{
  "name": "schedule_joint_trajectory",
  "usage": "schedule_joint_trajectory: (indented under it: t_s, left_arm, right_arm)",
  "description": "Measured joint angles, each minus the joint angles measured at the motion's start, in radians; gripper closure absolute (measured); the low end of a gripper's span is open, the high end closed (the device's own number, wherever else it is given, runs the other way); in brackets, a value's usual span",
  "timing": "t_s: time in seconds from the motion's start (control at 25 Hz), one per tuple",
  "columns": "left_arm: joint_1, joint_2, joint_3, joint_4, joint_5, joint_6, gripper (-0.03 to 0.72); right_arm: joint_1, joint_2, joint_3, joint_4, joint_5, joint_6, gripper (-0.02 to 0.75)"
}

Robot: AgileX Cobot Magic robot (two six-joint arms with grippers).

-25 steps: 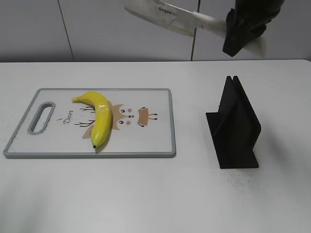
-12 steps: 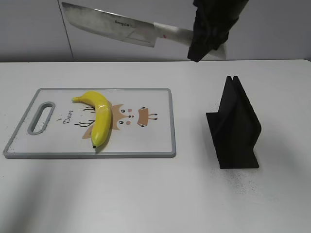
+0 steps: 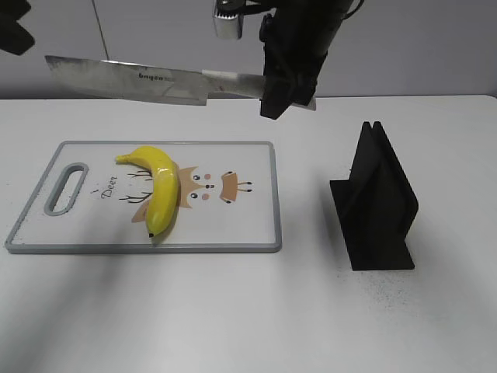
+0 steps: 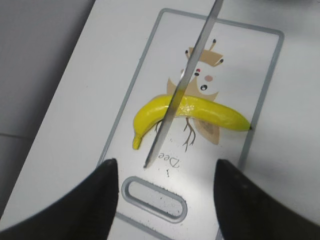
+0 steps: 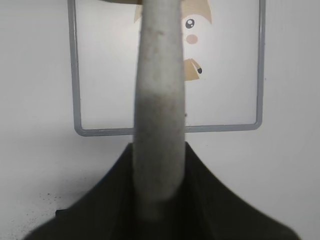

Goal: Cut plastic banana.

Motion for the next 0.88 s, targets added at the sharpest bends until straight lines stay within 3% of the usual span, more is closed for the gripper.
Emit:
schedule_joint_trajectory:
  t_s: [0.68, 0.88]
  left_arm:
    - [-0.003, 0.258, 0.000, -0.048, -0.002, 0.158, 0.148]
    - [-0.033, 0.287, -0.001, -0.050, -0.015, 0.165, 0.239]
  right_arm:
    - [0.000, 0.093, -0.041, 0.011, -0.002, -0.051, 0.576]
    - [0.000, 0.106, -0.043, 0.012, -0.002, -0.054, 0.576]
